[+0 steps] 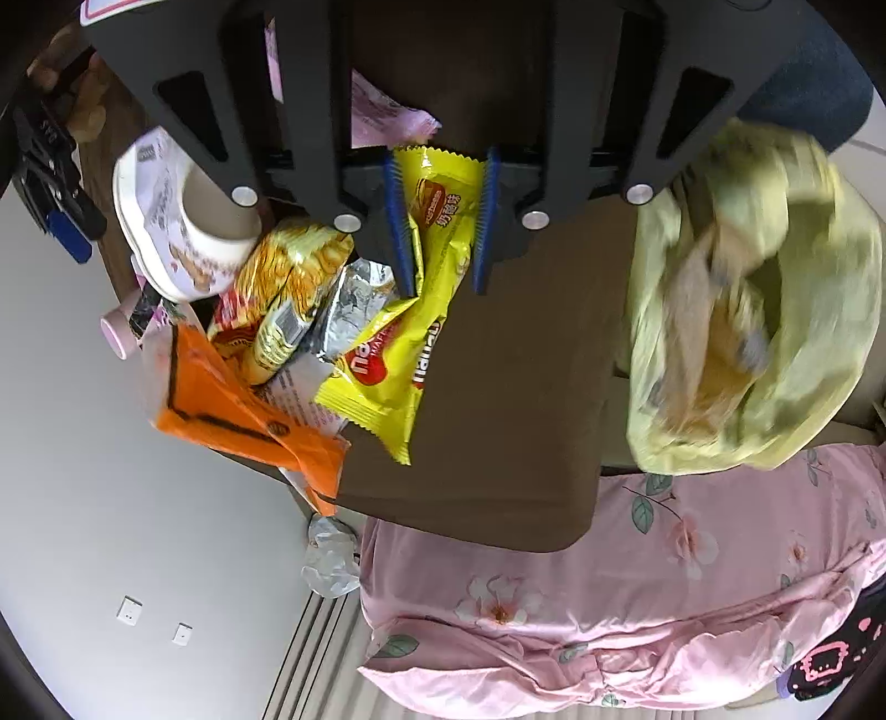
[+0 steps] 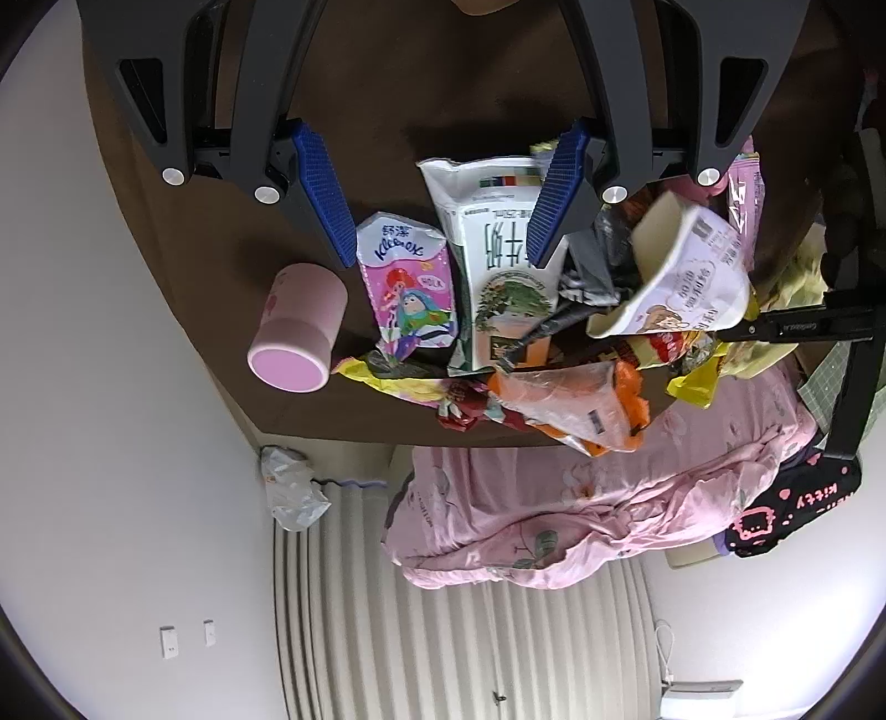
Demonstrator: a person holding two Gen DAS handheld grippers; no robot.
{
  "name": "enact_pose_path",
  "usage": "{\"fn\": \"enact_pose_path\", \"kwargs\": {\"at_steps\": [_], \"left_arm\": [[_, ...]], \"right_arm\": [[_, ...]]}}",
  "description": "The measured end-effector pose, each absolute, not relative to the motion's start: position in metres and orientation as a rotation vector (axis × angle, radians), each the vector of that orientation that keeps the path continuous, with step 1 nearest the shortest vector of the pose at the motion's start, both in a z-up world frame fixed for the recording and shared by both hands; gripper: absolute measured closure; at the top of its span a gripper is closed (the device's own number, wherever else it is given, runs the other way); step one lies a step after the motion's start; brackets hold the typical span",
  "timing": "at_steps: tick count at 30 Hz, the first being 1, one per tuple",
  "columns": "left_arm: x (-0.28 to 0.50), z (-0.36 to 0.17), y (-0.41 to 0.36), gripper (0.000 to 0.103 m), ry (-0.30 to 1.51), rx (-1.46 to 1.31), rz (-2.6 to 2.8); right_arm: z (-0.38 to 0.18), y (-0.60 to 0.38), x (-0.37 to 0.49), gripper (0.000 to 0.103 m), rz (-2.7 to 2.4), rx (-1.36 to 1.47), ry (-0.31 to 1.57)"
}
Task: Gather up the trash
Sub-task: 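Grasp the yellow snack wrapper with the left tool while the right tool grasps a black wrapper, then lift the yellow wrapper with the left tool while the right tool lifts the black wrapper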
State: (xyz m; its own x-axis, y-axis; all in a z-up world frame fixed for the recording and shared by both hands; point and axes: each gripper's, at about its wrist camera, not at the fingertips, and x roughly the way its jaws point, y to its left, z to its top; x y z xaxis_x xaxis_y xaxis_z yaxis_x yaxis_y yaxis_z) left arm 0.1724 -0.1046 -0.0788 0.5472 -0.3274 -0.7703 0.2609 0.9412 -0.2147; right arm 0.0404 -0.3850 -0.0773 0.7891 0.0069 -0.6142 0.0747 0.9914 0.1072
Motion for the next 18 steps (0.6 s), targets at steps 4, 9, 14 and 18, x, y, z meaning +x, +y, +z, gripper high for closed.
{"fn": "enact_pose_path", "kwargs": {"at_steps": [4,9,14,18], "left_arm": [[0.164,-0.073,-0.097,0.083,0.912,-0.114,-0.36],[0.162,-0.076,-0.096,0.083,0.893,-0.113,-0.394],[0.156,-0.084,-0.08,0.083,0.909,-0.184,-0.411],[0.146,-0.08,-0.067,0.083,0.895,-0.196,-0.389]], "right_arm": [[-0.066,-0.377,0.038,0.043,0.046,0.149,0.638],[-0.058,-0.348,0.057,0.043,0.203,0.161,0.666],[-0.069,-0.319,0.082,0.049,0.258,0.155,0.728],[-0.072,-0.303,0.084,0.07,0.284,0.13,0.73]]}}
